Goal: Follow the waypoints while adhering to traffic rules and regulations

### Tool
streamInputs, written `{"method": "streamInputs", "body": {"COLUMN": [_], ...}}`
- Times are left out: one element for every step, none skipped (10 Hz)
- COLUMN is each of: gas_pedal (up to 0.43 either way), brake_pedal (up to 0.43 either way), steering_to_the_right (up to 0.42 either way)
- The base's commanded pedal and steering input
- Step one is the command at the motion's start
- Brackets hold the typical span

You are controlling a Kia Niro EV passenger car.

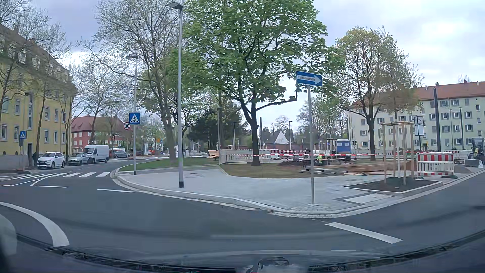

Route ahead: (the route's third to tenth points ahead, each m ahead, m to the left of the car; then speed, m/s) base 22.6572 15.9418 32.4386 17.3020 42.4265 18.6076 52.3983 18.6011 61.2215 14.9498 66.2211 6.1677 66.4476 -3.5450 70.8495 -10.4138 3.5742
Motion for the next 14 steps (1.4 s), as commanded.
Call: {"method": "streamInputs", "body": {"gas_pedal": [0.059, 0.059, 0.079, 0.087, 0.087, 0.087, 0.098, 0.098, 0.098, 0.098, 0.098, 0.098, 0.098, 0.098], "brake_pedal": [0.000, 0.000, 0.000, 0.000, 0.000, 0.000, 0.000, 0.000, 0.000, 0.000, 0.000, 0.000, 0.000, 0.000], "steering_to_the_right": [-0.221, -0.264, -0.293, -0.329, -0.356, -0.381, -0.410, -0.433, -0.454, -0.477, -0.489, -0.492, -0.487, -0.474]}}
